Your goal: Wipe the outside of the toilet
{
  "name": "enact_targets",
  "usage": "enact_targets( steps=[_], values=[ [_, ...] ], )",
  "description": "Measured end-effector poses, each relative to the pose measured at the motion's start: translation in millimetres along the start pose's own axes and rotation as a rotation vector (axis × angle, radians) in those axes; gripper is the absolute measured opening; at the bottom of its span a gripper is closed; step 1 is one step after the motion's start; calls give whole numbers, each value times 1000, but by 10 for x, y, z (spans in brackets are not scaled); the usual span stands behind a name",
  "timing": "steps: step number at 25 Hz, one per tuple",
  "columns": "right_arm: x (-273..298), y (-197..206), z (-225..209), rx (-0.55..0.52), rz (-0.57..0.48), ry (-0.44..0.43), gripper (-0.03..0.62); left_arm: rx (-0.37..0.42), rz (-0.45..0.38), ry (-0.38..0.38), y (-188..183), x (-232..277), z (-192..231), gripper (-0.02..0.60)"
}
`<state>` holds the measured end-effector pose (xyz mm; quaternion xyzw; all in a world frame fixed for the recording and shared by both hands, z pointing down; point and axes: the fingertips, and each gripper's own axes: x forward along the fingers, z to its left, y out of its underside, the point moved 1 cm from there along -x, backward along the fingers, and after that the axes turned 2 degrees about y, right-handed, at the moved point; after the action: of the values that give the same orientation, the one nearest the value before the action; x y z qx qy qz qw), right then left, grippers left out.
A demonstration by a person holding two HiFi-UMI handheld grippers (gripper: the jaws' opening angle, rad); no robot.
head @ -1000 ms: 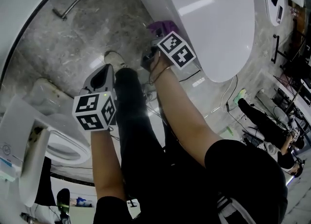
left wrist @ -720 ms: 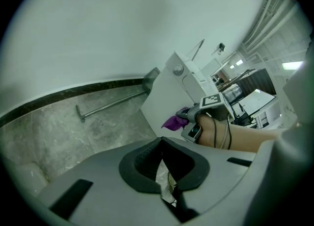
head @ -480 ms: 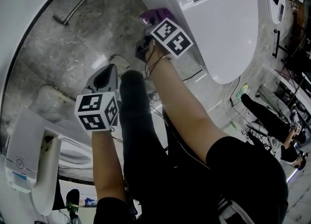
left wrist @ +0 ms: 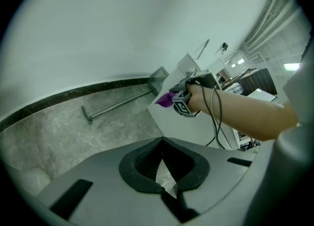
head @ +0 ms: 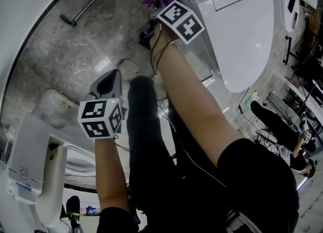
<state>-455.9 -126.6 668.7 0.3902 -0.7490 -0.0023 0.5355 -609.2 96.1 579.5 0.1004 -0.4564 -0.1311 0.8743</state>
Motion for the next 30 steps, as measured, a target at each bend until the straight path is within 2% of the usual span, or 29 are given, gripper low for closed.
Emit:
enact_targets(
  steps=[2,4,8,12,17,22,26,28,30],
  values=[
    [88,-40,138,4,-15,-14,81,-8,-1,-4,-9,-8,44,6],
    [166,-72,307,-47,-42,-55,81,-15,-7,-12,-27,-4,82,6],
    [133,-2,794,-254,-72,-249,81,-17,-38,-52,-86,-11,122,6],
    [-240,108,1033,-415,-87,-409,81,-11,-90,-92,-214,-99,52,6],
    [-1042,-10,883,-425,-93,-503,81,-21,-166,-138,-330,-150,-247,6],
    [-1982,-641,622,-467,-155,-591,81,-8,-291,-174,-617,-216,-980,6],
    [-2789,-1301,132,-519,-231,-579,81,1,-390,-173,-813,-345,-1931,6],
    [-3146,-1664,-76,-555,-275,-582,81,49,-433,-166,-934,-413,-2479,6],
    [-3423,-2105,-200,-590,-333,-591,81,130,-485,-182,-1116,-477,-3021,6]
  ],
)
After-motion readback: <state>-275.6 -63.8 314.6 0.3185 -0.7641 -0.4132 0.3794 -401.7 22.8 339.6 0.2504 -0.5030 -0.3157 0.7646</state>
